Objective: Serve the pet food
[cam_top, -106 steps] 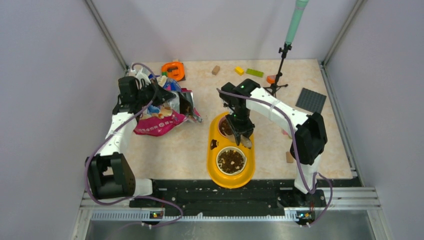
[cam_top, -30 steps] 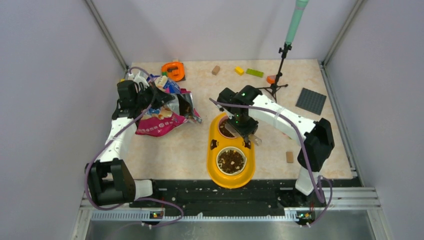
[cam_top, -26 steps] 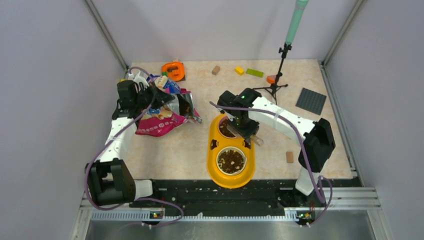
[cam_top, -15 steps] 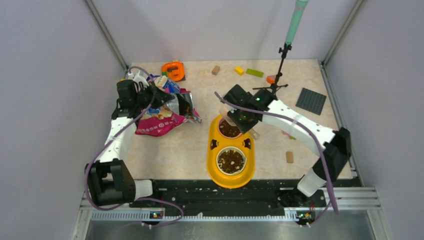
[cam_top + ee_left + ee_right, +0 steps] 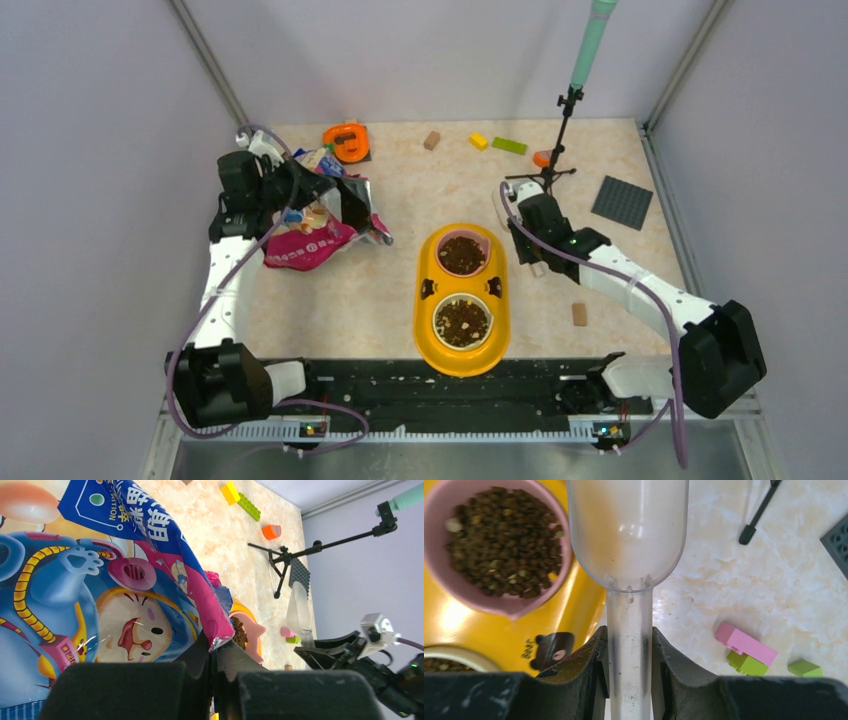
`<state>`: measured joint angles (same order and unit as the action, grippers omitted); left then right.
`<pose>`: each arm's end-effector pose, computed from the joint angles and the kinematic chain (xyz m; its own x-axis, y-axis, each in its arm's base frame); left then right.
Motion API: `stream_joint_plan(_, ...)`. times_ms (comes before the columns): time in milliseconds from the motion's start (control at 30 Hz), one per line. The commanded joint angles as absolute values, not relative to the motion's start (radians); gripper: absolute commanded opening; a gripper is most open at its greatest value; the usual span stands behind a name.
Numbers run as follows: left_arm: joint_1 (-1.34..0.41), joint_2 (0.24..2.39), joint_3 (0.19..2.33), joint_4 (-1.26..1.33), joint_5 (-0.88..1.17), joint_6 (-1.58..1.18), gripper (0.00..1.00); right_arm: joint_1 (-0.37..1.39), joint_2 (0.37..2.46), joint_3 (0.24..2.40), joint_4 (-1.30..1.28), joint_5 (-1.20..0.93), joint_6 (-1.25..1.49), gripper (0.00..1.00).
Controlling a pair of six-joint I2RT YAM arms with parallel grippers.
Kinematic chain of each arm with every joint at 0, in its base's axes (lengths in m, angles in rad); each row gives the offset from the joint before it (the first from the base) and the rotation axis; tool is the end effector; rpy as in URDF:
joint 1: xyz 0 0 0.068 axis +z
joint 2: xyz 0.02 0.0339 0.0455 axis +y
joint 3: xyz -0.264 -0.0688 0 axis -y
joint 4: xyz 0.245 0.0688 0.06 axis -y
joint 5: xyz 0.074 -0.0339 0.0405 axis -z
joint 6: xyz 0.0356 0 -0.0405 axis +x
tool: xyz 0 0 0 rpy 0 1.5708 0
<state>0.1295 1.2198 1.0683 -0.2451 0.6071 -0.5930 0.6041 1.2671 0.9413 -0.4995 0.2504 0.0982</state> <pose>0.2760 0.0155 0.3439 -0.5500 -0.5345 -0.6417 0.1307 0.7039 -0.6982 0.2239 0.1438 0.2641 -0.6422 -0.3278 -0.6929 -0.3507 0.9294 -0.1147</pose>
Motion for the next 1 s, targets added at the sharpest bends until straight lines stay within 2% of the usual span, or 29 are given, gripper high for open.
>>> stream_joint_plan(0,0.135,1.131,1.182,-0.136,0.63,-0.621,0.0,0.524,1.254,0.855,-0.243,0.268,0.12,0.0)
stream_joint_plan(233,0.135,1.115,1.224,-0.103,0.632,-0.666,0.0,0.442,1.372,0.784,-0.171,0.243,0.168,0.0)
stream_joint_plan(400,0.135,1.098,1.282,-0.09,0.633,-0.689,0.0,0.419,1.419,0.755,-0.174,0.24,0.181,0.12)
stream_joint_plan(533,0.135,1.098,1.297,-0.064,0.635,-0.703,0.0,0.419,1.443,0.736,-0.164,0.233,0.183,0.39)
stream_joint_plan(567,0.135,1.104,1.296,-0.061,0.639,-0.713,0.0,0.419,1.449,0.736,-0.167,0.231,0.187,0.43)
stream_joint_plan(800,0.134,1.162,1.261,-0.018,0.657,-0.76,0.0,0.419,1.447,0.794,-0.171,0.205,0.161,0.62)
stream_joint_plan(967,0.135,1.176,1.263,-0.057,0.664,-0.714,0.0,0.419,1.42,0.881,-0.208,0.193,0.113,0.64)
